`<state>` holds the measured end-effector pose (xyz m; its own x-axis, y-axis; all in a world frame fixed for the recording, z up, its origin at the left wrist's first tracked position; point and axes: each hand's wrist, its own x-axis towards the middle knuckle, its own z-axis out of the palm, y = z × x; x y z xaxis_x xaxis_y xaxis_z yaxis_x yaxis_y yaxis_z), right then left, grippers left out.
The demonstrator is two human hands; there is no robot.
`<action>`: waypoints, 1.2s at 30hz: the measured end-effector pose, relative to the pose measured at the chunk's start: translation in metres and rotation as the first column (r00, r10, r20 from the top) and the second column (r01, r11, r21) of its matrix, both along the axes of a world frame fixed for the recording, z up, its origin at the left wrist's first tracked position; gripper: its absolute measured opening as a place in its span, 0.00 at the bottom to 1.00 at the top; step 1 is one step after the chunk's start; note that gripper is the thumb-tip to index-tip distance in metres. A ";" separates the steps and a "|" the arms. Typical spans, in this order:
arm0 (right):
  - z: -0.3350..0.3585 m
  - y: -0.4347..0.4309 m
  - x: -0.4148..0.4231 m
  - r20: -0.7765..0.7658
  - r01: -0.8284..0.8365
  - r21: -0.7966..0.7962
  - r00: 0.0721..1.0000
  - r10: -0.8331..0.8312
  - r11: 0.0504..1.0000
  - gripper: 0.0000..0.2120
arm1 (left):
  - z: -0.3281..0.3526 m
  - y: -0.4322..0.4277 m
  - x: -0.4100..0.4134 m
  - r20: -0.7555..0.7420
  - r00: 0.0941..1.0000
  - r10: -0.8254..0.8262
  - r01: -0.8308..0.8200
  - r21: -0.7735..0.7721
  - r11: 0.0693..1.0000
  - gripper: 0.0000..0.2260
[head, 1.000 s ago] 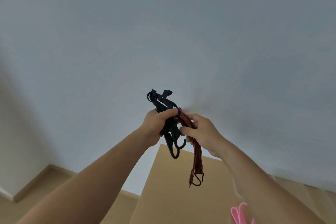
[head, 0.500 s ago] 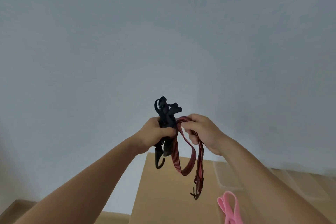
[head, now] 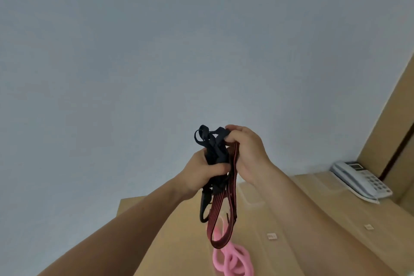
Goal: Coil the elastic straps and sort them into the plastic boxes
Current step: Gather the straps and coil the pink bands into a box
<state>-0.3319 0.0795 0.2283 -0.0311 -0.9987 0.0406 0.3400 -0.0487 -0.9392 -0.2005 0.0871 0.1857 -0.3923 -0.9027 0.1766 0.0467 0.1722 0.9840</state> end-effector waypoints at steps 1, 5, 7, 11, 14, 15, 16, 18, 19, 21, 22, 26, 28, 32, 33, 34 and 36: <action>0.000 0.004 -0.017 0.044 0.016 0.005 0.999 -0.016 1.000 0.13 | 0.001 0.002 -0.018 0.004 1.000 -0.018 0.018 0.000 1.000 0.12; -0.005 0.023 -0.093 0.114 0.084 0.003 0.990 -0.084 0.996 0.12 | -0.001 0.012 -0.096 0.028 0.999 -0.032 0.031 0.020 0.999 0.04; -0.012 0.032 -0.133 0.127 0.102 -0.007 0.987 -0.100 0.995 0.13 | -0.005 0.019 -0.135 0.042 0.998 -0.043 0.041 0.057 0.998 0.06; -0.031 0.051 -0.208 -0.027 0.209 -0.042 0.977 -0.210 0.977 0.11 | -0.010 0.030 -0.209 -0.017 1.000 0.001 0.002 0.142 0.990 0.06; -0.046 0.066 -0.250 0.063 0.299 -0.019 0.953 -0.297 0.954 0.12 | -0.012 0.037 -0.262 -0.005 1.000 -0.007 0.008 0.149 0.989 0.07; -0.048 0.070 -0.263 0.095 0.330 -0.016 0.940 -0.327 0.944 0.12 | -0.012 0.041 -0.278 0.015 1.000 -0.023 0.020 0.141 0.990 0.09; -0.050 0.074 -0.277 0.089 0.356 -0.017 0.931 -0.354 0.934 0.12 | -0.012 0.045 -0.293 0.025 0.999 -0.039 0.035 0.137 0.990 0.09; -0.050 0.081 -0.304 0.005 0.362 -0.033 0.932 -0.362 0.932 0.12 | -0.014 0.052 -0.320 0.041 0.994 -0.097 0.091 0.129 0.987 0.08; -0.049 0.084 -0.317 -0.038 0.355 -0.040 0.934 -0.356 0.934 0.12 | -0.014 0.055 -0.330 0.057 0.989 -0.134 0.127 0.123 0.984 0.08; -0.048 0.089 -0.337 -0.074 0.361 -0.040 0.929 -0.363 0.932 0.12 | -0.014 0.058 -0.349 0.089 0.978 -0.189 0.179 0.104 0.978 0.08; -0.049 0.090 -0.345 -0.074 0.373 -0.039 0.924 -0.375 0.927 0.12 | -0.014 0.059 -0.357 0.103 0.974 -0.201 0.192 0.093 0.977 0.08; -0.051 0.092 -0.367 -0.142 0.352 -0.081 0.922 -0.360 0.933 0.14 | -0.015 0.060 -0.386 0.161 0.964 -0.211 0.206 0.044 0.978 0.08; -0.052 0.092 -0.378 -0.223 0.276 -0.120 0.929 -0.297 0.954 0.14 | -0.017 0.055 -0.395 0.183 0.958 -0.219 0.218 0.025 0.976 0.08; -0.055 0.086 -0.399 -0.328 0.181 -0.080 0.924 -0.198 0.980 0.11 | -0.028 0.042 -0.409 0.164 0.968 -0.190 0.186 0.039 0.982 0.06; -0.058 0.083 -0.403 -0.330 0.176 -0.075 0.924 -0.191 0.982 0.10 | -0.030 0.036 -0.411 0.143 0.973 -0.179 0.172 0.055 0.983 0.05; -0.063 0.082 -0.407 -0.346 0.173 -0.071 0.920 -0.187 0.982 0.13 | -0.031 0.029 -0.413 0.113 0.980 -0.161 0.152 0.083 0.985 0.05; -0.076 0.079 -0.415 -0.360 0.188 -0.007 0.916 -0.178 0.982 0.26 | -0.030 0.010 -0.417 0.022 0.992 -0.125 0.119 0.169 0.978 0.06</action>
